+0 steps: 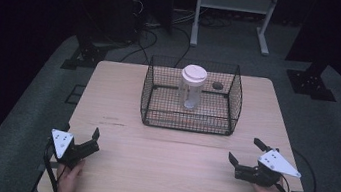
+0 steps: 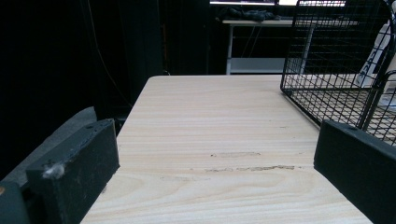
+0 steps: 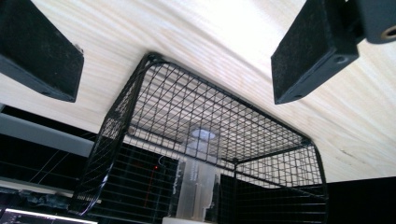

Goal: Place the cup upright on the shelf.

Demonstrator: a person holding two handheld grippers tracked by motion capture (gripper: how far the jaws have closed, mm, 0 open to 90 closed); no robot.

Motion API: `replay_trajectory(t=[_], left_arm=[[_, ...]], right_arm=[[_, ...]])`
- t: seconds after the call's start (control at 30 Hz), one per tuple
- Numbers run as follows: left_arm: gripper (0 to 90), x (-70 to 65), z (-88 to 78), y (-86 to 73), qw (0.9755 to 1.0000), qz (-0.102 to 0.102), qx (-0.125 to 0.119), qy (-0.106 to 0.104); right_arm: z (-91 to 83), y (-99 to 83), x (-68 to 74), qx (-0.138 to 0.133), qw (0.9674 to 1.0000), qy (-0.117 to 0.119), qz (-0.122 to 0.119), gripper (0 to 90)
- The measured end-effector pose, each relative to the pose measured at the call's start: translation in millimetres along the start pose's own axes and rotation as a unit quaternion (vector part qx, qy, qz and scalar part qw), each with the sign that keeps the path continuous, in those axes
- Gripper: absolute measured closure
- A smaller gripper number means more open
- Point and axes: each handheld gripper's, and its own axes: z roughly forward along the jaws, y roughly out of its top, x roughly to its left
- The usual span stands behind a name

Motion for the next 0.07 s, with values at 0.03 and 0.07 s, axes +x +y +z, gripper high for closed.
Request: replay_trajectory(t=[0.03,0.07], left_arm=[[0.0,0.0,0.0,0.0,1.0,0.0,0.0,0.0],[0.0,0.0,0.1,0.0,1.0,0.0,0.0,0.0]], right_arm=[[-0.4,-1.7,1.4,-0.001,1.0,0.005,0.003,1.7],[-0.9,-2.8,2.9,0.0,1.0,0.008,0.002,1.7]])
